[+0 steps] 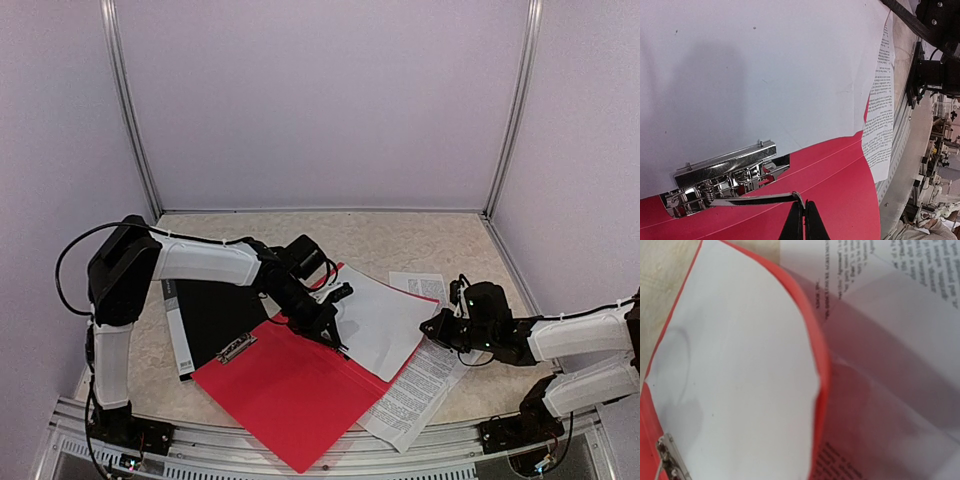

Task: Put the files into the folder
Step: Clamp the file at the center of the board.

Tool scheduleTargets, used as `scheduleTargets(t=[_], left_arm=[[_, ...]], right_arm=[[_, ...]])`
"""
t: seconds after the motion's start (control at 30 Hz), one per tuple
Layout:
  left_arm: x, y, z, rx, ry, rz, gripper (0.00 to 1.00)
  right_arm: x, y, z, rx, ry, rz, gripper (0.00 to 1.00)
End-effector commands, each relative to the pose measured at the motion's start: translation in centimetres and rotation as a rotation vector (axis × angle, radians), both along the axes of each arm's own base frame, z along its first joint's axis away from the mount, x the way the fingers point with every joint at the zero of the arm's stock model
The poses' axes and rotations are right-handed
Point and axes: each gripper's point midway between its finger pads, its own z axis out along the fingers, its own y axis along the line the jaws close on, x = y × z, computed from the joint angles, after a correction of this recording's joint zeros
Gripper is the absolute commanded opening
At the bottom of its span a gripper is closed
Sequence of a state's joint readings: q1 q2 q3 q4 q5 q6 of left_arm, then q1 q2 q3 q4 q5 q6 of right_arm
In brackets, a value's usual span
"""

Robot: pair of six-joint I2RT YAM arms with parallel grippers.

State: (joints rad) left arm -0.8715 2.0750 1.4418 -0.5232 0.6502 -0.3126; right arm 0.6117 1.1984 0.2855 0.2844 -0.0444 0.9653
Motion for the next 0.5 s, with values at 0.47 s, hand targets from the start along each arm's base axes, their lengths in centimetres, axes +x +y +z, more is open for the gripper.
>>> scheduleTargets(t=[0.47], left_arm=[[-1.1, 0.7, -5.7, 0.176, 0.032, -0.027, 0.0]], right_arm=[[0.6, 0.0, 0.5, -0.008, -0.008, -0.006, 0.0]])
